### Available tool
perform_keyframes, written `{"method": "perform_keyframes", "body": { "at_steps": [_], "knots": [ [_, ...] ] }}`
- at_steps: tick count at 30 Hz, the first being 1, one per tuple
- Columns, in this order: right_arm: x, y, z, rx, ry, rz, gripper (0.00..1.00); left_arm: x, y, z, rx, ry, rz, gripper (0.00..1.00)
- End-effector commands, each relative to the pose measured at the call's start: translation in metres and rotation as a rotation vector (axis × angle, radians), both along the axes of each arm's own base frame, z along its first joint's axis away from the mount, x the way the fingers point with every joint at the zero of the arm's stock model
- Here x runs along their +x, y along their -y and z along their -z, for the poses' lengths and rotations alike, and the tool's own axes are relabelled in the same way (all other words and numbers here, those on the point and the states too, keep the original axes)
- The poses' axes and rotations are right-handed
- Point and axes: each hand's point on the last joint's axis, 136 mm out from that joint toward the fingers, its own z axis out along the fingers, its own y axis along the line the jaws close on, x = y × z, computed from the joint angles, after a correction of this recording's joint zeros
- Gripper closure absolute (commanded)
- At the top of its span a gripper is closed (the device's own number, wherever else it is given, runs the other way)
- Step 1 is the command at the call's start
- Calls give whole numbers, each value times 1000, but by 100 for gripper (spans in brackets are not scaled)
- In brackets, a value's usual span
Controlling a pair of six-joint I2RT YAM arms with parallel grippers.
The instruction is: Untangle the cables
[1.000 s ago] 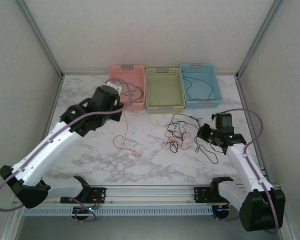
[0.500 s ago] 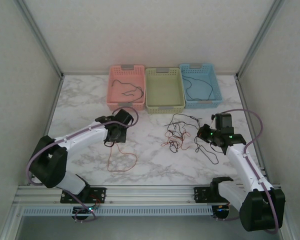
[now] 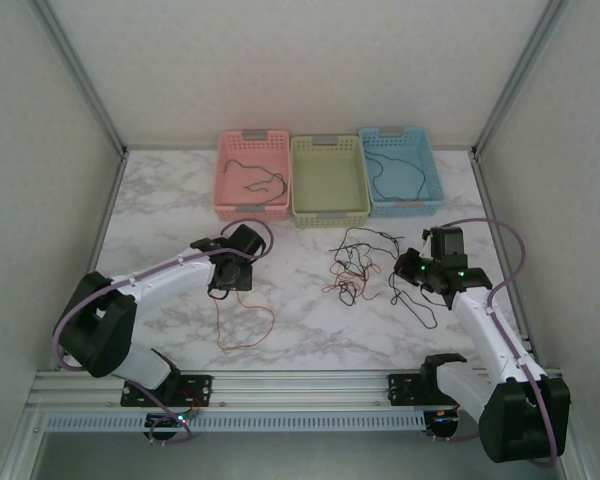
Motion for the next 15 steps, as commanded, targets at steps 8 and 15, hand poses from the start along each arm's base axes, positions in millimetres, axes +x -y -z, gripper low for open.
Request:
{"method": "perform_keyframes", "body": {
  "at_steps": [8, 15],
  "knots": [
    [-1, -2, 5, 6, -10, -9, 100, 19, 6, -7, 33, 48, 0, 39],
    [-2, -3, 4, 8, -11, -9, 100, 34, 8, 16, 101, 20, 8, 44]
  ]
}}
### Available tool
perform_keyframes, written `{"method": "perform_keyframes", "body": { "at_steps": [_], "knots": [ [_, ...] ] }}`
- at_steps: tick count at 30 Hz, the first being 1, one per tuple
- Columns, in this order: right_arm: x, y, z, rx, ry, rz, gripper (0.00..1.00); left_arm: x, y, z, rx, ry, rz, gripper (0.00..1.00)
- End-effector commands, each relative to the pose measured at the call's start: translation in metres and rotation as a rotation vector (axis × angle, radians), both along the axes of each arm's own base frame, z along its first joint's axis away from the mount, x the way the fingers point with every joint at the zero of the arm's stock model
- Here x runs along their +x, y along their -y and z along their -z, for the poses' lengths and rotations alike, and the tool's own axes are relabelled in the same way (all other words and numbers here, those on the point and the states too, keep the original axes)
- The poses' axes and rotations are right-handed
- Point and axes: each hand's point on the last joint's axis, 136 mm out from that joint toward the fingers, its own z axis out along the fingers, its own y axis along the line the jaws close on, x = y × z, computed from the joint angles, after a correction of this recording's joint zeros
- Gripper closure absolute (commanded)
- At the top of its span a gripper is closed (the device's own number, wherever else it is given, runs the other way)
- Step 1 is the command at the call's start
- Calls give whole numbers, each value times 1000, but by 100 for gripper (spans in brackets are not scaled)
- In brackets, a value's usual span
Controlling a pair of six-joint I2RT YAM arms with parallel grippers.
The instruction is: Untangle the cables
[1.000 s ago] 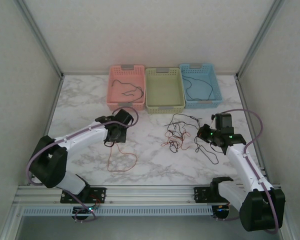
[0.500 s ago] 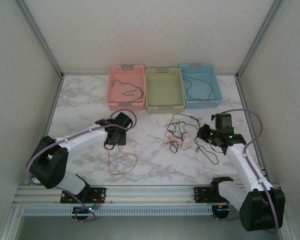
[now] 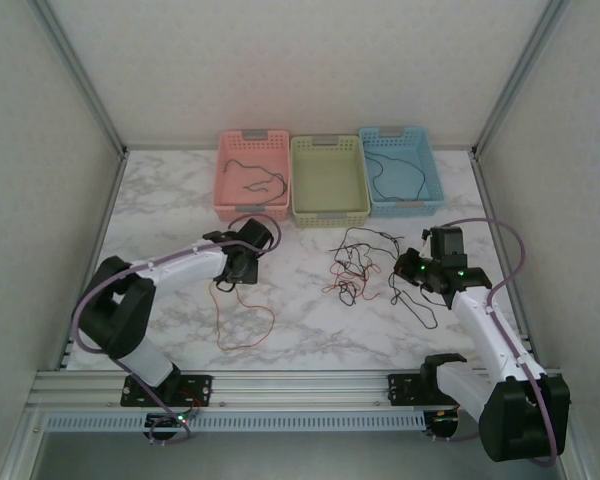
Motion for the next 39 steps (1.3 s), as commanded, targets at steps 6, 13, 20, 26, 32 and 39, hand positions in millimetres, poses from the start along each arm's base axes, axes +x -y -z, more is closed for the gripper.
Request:
{"method": "perform_keyframes", "body": {
  "at_steps": [6, 13, 20, 26, 32, 39],
  "knots": [
    [-2, -2, 4, 5, -10, -8, 100, 13, -4, 9, 54, 13, -1, 58],
    [-3, -2, 4, 4, -9, -8, 100, 11, -11, 25, 43, -17, -23, 60],
    [-3, -1, 4, 0, -9, -7, 100, 9, -14, 36, 13, -43, -36, 84],
    [-4, -1, 5, 1, -10, -6, 100, 15, -14, -8, -22, 41, -42, 100],
    [-4, -1, 5, 1, -10, -5, 100, 36, 37, -136, -188, 241, 78, 100],
    [-5, -1, 7, 0, -16, -5, 100, 81, 103, -272, -381, 475, 209, 100]
  ]
}}
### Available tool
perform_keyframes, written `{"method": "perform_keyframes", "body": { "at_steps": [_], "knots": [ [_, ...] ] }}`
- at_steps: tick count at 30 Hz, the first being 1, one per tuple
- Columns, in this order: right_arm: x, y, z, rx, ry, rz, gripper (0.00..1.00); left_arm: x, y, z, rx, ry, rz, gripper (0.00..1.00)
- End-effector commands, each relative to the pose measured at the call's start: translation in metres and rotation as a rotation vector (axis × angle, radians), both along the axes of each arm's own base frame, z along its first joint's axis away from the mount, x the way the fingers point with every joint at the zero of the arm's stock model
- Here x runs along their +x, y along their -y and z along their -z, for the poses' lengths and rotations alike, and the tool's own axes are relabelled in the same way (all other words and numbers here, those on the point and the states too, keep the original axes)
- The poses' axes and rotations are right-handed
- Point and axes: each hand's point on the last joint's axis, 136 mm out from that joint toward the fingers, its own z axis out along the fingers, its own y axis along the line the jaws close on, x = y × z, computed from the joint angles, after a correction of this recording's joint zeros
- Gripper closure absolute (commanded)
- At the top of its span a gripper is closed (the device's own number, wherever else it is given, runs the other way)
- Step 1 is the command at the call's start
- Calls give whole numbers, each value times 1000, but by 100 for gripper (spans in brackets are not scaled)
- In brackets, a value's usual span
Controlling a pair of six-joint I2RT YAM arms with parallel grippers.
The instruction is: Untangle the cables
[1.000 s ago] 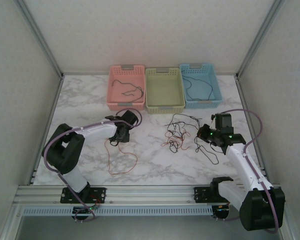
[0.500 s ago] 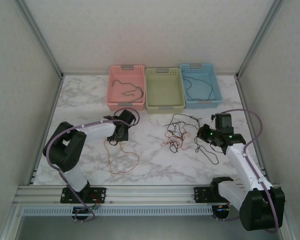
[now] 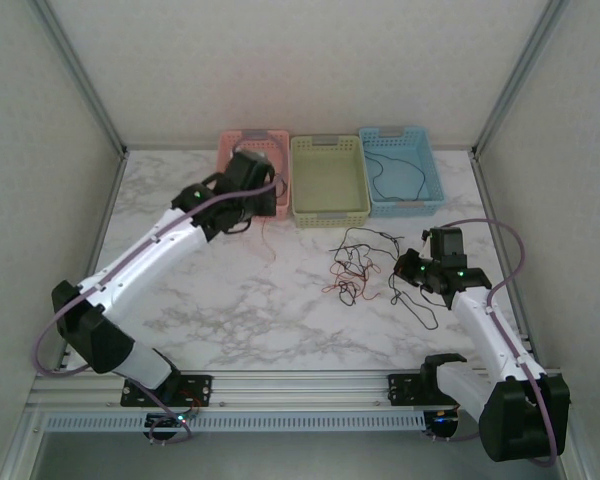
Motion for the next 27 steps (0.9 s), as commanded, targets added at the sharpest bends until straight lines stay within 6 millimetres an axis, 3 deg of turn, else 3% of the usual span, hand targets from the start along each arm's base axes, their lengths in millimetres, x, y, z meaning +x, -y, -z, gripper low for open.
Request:
{"method": "perform_keyframes", "body": {
  "at_steps": [1, 6, 9, 12, 18, 24, 27],
  "knots": [
    [-4, -1, 5, -1, -10, -4, 100, 13, 21, -29, -7, 31, 76, 100],
    [-5, 1, 6, -6, -12, 0, 100, 57, 70, -70, -68, 128, 157, 100],
    [-4, 1, 6, -9, -15, 0, 100, 84, 95, -79, -81, 162, 190, 100],
    [-5, 1, 7, -8, -18, -1, 100, 112, 108, -82, -101, 201, 184, 100],
    [-5, 0, 9, -6, -31, -3, 100, 151, 121, -68, -185, 231, 189, 100],
    [-5, 0, 14, -7, -53, -6, 100, 174, 147, -54, -300, 252, 254, 100],
    [-6, 0, 15, -12, -54, -4, 100, 187, 150, -40, -326, 245, 244, 100]
  ]
}}
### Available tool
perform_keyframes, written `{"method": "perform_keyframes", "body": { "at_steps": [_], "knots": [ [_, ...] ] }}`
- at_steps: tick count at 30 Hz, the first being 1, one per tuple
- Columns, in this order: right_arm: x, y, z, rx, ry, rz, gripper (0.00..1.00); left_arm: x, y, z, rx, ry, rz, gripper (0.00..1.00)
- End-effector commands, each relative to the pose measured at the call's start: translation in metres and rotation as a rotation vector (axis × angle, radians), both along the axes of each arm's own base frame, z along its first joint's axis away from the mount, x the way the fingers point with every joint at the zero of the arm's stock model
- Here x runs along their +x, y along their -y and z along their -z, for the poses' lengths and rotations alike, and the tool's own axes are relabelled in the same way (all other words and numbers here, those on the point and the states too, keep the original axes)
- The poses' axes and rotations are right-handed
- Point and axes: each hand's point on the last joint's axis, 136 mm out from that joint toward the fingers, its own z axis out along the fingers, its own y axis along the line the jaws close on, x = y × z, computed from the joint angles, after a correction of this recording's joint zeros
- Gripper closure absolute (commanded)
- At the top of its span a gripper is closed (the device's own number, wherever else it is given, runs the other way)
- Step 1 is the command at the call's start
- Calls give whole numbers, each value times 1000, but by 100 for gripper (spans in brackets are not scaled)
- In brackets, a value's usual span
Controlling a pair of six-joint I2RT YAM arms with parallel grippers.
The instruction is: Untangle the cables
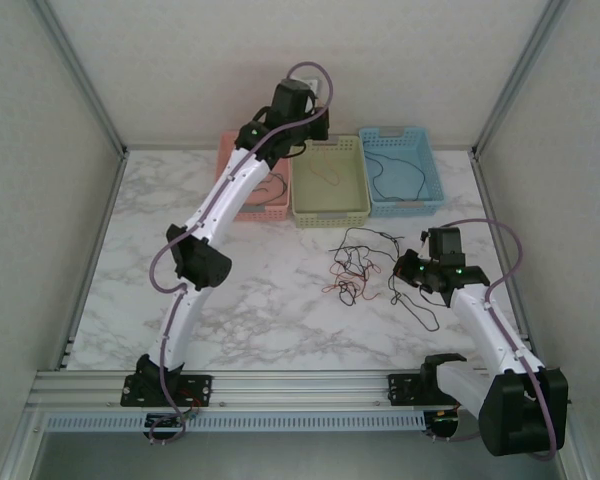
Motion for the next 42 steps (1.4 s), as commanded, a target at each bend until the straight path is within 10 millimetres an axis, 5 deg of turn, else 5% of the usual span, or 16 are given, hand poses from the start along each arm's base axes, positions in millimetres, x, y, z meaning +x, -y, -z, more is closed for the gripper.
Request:
{"method": "perform_keyframes", "body": {
  "at_steps": [1, 5, 9, 13, 19, 25, 31, 37, 42],
  "knots": [
    [-6, 1, 7, -10, -25, -3, 100, 13, 10, -8, -99, 34, 29, 100],
    [-8, 2, 7, -11, -29, 1, 100, 28, 8, 40, -75, -53, -2, 100],
    [-9, 1, 7, -11, -32, -1, 100, 38, 10, 101, 10, -126, -3, 72],
    [-10, 1, 6, -12, -30, -1, 100, 43, -1, 128, 44, -176, -19, 49],
    [-10, 3, 5, -18, -21, 5, 100, 28, -4, 104, 61, -179, 30, 38],
    [-12, 4, 1, -17, -9, 10, 100, -13, 5, 66, 55, -193, 182, 34],
    [-14, 3, -3, -10, 2, 8, 100, -53, -13, 54, 124, -274, 200, 40],
    [-16, -11, -18, 62, 51, -50, 100, -142, -18, 6, 31, -129, 341, 40],
    [-17, -35, -35, 161, 111, -148, 100, -233, -29, 18, -96, -94, 503, 37]
  ]
}}
